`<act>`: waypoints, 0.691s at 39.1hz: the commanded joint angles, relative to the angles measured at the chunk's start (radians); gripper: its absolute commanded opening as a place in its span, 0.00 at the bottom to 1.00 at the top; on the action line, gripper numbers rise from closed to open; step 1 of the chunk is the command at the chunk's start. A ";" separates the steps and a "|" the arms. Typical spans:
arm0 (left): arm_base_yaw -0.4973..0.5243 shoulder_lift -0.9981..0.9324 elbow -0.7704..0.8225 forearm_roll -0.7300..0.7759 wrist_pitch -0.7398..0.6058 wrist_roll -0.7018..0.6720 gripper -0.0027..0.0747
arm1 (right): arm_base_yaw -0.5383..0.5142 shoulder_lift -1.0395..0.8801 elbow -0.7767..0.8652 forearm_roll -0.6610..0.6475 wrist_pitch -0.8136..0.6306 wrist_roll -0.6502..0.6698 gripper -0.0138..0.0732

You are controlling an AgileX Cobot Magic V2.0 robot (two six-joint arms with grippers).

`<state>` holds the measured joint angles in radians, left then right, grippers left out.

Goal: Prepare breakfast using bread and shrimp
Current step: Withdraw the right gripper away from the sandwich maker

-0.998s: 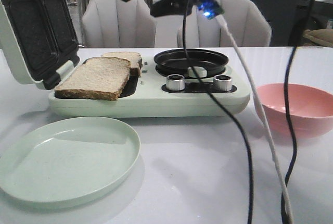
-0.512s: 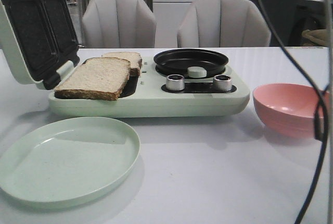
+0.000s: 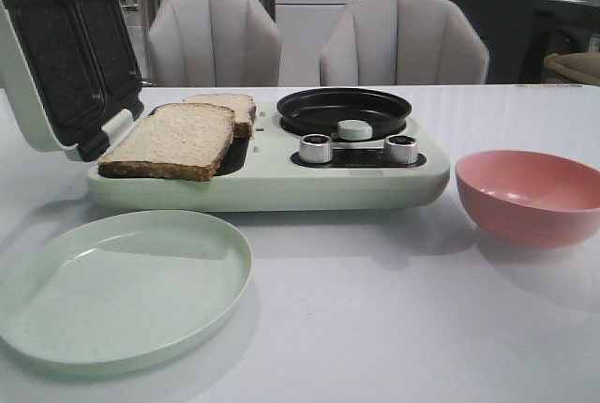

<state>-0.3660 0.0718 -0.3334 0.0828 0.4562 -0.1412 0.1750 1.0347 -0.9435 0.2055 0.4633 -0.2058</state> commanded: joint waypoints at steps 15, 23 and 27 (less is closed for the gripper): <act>-0.005 0.011 -0.027 0.003 -0.074 -0.010 0.82 | 0.086 -0.584 0.515 0.060 -0.338 0.002 0.80; -0.005 0.011 -0.027 0.003 -0.074 -0.010 0.82 | 0.097 -0.810 0.649 0.063 -0.343 0.002 0.80; -0.005 0.011 -0.027 0.003 -0.074 -0.010 0.82 | 0.097 -0.852 0.685 0.063 -0.344 0.002 0.80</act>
<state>-0.3660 0.0718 -0.3334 0.0828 0.4562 -0.1412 0.2689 0.1959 -0.2514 0.2589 0.2051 -0.2058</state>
